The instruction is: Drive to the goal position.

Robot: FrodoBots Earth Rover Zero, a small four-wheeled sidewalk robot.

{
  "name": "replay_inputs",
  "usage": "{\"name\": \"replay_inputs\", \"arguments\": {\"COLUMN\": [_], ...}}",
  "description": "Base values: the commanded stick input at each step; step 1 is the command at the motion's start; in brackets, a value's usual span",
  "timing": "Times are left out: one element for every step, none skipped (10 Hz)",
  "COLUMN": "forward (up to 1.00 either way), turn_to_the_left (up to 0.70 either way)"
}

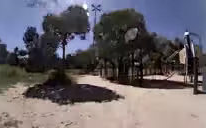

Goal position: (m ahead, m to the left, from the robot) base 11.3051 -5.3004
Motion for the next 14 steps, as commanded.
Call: {"name": "replay_inputs", "arguments": {"forward": [0.85, 0.85, 0.85, 0.85, 0.85, 0.85, 0.85, 0.85, 0.85, 0.85, 0.85, 0.85, 0.85, 0.85], "turn_to_the_left": [0.0, 0.0, 0.0, 0.0, 0.0, 0.0, 0.0, 0.0, 0.0, 0.0, 0.0, 0.0, 0.0, 0.11]}}
